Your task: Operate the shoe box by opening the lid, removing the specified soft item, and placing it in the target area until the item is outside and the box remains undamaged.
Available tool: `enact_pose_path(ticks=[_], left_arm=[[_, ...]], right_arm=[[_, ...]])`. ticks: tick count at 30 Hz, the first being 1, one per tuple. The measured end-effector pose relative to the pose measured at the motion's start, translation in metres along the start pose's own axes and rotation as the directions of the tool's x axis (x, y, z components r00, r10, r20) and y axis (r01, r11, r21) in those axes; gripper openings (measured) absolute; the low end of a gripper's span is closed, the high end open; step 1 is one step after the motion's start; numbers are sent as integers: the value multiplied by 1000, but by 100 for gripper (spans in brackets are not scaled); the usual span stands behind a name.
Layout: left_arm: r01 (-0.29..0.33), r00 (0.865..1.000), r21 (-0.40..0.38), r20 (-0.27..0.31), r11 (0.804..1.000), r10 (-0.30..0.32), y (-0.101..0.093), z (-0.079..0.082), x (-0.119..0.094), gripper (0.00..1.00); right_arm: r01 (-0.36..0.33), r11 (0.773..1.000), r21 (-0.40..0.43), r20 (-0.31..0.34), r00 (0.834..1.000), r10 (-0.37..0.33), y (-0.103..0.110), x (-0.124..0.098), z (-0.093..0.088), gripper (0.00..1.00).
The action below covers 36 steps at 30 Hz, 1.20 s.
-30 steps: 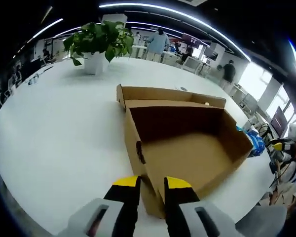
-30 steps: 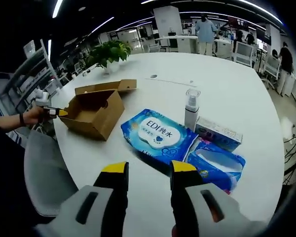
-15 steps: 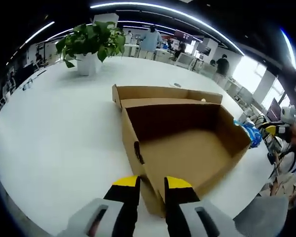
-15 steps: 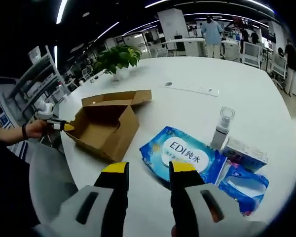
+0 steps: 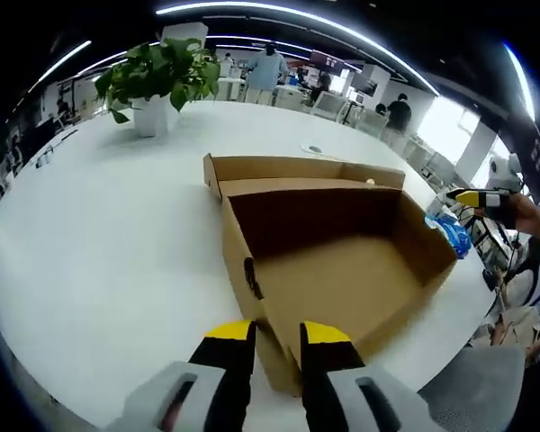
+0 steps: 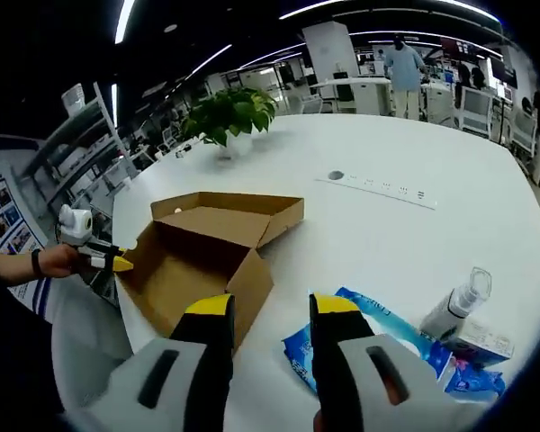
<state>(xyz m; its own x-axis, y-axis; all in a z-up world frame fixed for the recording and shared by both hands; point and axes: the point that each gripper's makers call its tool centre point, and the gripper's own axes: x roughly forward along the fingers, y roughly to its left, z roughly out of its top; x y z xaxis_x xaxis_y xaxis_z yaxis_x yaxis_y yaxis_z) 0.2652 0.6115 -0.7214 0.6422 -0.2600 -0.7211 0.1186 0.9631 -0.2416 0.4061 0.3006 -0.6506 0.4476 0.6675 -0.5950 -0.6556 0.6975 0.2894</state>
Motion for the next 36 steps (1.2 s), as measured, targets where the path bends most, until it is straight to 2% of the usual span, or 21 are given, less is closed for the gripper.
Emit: enact_pose_path(ticks=[12,21,26,30,36], left_arm=[[7,1000,-16,1,1000,-7,3,-1,2,19],[13,1000,-9,-10,1000,-13,8,0,5,20],[12,1000,-19,-6,1000,-12,9,-1,5,19],[9,1000,-19,-6,1000,-9,8,-2,5,19],[6,1000,-19,-7,1000,-6,8,-2,5,19]], right_arm=[[51,995,90,-20,999,-49,-16,53,22,32],[68,993,92,-73,995,-62,-21,88,31,35],[67,993,95,-87,994,-59,-19,102,38,35],[51,992,120,-61,997,-44,-15,108,51,34],[47,995,88,-81,996,-40,-14,121,58,34]])
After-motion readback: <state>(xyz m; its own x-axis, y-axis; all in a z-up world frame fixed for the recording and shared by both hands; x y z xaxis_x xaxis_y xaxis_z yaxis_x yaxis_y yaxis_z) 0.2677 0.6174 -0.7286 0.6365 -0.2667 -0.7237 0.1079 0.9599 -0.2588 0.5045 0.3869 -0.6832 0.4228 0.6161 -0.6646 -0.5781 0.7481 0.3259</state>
